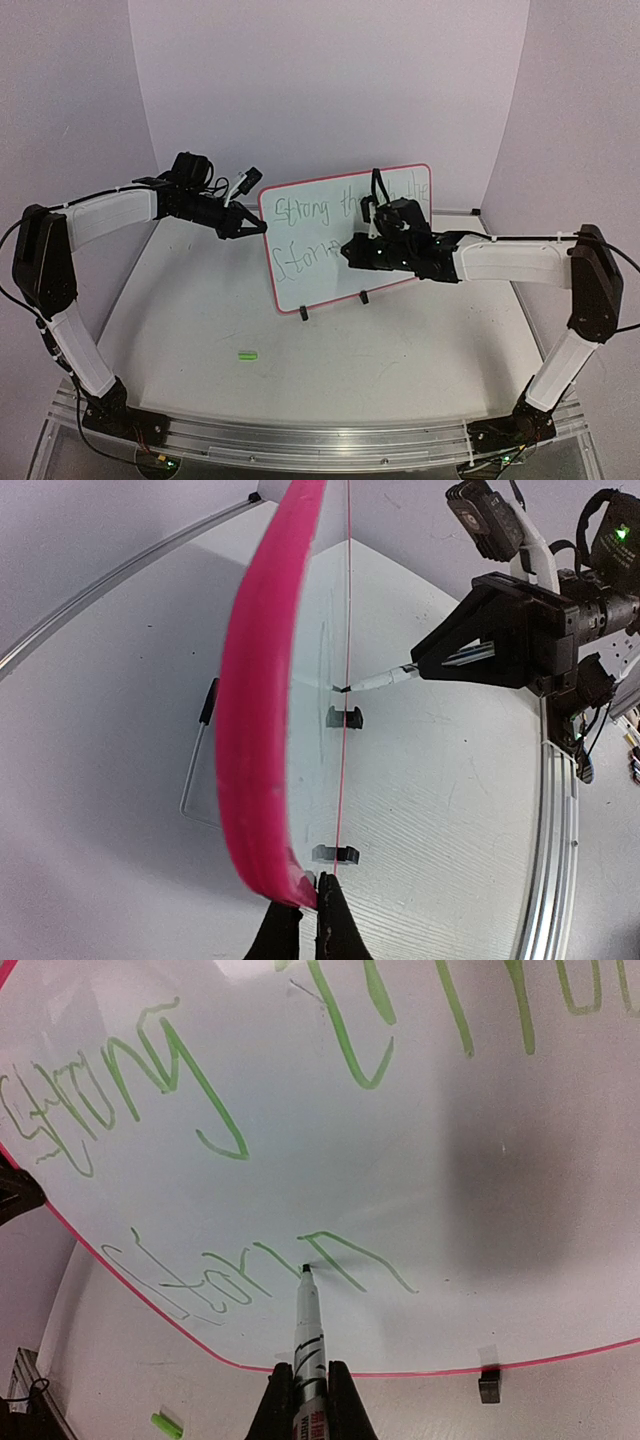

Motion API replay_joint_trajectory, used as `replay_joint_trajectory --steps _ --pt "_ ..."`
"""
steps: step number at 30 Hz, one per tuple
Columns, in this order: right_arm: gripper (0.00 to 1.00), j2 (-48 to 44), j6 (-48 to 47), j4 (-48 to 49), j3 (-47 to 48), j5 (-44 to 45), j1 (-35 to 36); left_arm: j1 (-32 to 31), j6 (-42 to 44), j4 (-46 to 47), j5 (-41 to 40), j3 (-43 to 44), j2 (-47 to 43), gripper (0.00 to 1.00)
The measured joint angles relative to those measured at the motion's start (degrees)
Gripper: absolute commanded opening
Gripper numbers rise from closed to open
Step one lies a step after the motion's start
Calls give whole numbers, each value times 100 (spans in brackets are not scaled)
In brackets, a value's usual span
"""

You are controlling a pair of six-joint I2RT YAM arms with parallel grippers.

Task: Write a sentence on the whiteboard
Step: Write a sentence at the center of the board.

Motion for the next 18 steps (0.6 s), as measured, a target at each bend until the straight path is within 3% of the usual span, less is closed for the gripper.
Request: replay_joint_trajectory --steps 18 --pt "0 -53 0 2 0 108 0 0 0 0 4 0 0 0"
